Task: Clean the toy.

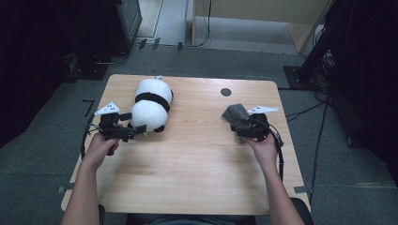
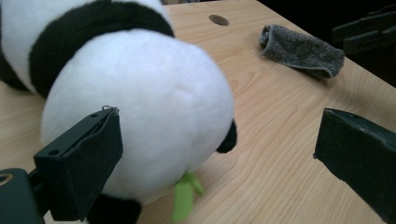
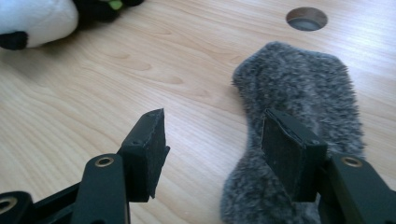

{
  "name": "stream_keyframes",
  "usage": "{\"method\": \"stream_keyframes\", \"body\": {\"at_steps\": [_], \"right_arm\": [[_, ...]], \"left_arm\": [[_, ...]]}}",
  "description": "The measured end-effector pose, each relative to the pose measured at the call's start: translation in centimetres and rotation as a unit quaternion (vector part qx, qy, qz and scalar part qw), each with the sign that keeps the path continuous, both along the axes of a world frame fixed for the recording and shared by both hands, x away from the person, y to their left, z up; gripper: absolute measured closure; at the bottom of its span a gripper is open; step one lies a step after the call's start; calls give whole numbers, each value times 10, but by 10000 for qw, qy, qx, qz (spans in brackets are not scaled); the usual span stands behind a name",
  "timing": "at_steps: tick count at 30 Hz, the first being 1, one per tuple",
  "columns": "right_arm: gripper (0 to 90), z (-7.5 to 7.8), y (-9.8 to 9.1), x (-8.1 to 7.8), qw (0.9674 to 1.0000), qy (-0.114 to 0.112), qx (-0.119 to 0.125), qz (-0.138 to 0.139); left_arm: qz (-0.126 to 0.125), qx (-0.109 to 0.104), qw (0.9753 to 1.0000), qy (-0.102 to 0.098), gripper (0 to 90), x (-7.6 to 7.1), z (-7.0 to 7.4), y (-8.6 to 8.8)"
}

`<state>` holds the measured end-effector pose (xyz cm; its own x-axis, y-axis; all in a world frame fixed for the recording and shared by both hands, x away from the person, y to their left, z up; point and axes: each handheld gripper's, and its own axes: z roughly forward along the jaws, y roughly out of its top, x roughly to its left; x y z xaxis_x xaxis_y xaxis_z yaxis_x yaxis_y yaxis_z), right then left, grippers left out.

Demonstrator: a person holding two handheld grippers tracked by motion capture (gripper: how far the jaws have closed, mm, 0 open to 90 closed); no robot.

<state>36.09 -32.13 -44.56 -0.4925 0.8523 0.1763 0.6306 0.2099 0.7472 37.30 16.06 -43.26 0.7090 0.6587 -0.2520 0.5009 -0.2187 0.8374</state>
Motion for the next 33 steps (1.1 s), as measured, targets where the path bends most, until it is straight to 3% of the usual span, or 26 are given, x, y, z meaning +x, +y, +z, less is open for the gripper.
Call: {"method": "stream_keyframes", "body": {"at_steps": [4, 8, 12, 15, 25, 33], "right_arm": [[409, 3, 9, -6, 9999, -55, -6, 157], [411, 4, 17, -14, 9994, -144, -71, 315], [412, 3, 23, -20, 9989, -213, -14, 425], [444, -1, 30, -23, 9982, -146, -14, 580], [432, -16, 55, -29, 9957, -231, -118, 886], [419, -27, 63, -34, 9949, -181, -138, 983]], "left_arm": [[-225, 15, 9997, -16, 8, -4, 2, -14], [-293, 158, 9994, -23, 8, -6, 0, -29], [-444, 165, 9988, -87, 8, -9, -2, -43], [-571, 239, 9981, -40, 8, -10, -4, -56], [-746, 306, 9967, 51, 8, -18, -22, -91], [-1036, 421, 9934, 245, 9, -26, -42, -116]]}}
